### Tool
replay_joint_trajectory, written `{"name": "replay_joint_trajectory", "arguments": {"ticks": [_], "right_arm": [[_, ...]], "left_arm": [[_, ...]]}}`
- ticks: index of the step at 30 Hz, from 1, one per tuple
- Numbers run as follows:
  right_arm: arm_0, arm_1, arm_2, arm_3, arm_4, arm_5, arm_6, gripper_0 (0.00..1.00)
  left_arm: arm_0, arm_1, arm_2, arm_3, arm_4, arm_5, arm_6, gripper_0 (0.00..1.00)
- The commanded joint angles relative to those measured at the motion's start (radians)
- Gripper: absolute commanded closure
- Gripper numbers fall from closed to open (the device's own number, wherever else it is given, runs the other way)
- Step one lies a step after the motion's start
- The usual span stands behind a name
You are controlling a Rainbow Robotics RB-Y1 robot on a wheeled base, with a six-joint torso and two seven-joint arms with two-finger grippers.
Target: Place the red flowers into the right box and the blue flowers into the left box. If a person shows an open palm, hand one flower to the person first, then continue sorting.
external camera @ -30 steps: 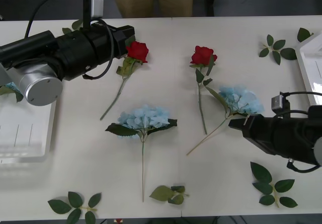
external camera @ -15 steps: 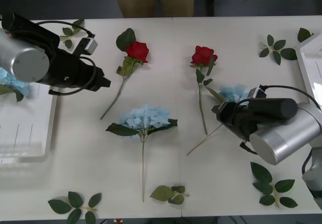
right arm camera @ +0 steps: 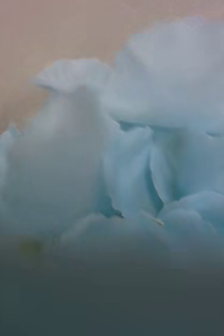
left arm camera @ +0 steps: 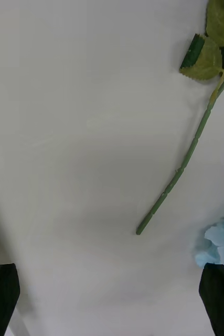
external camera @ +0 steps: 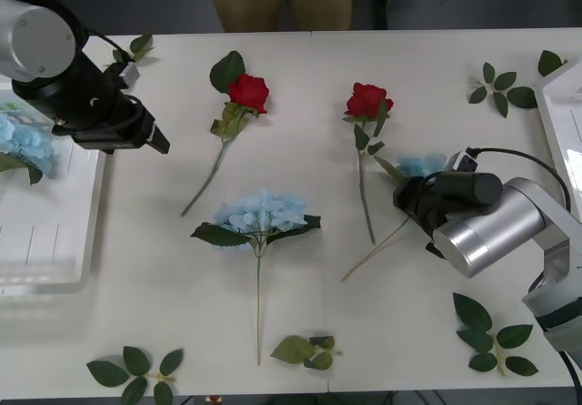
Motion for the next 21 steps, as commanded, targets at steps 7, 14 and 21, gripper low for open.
{"name": "replay_joint_trajectory", "arguments": {"ticks": [7,14,21], "right_arm": [[-0.035,0.032,-0.001,0.04,0.019,-0.043,0.049,1.0],[-0.035,0.026,-0.006,-0.011,0.005,-0.056,0.067,1.0],[-0.006,-0.022,-0.093,-0.216,-0.122,-0.003,0.151,1.0]], "left_arm": [[-0.057,-0.181,0.006,0.017,-0.18,-0.123,0.192,0.0],[-0.07,-0.276,-0.1,0.123,-0.283,-0.32,0.233,0.0],[-0.163,-0.367,-0.18,0.312,-0.312,-0.366,0.258,0.0]]}}
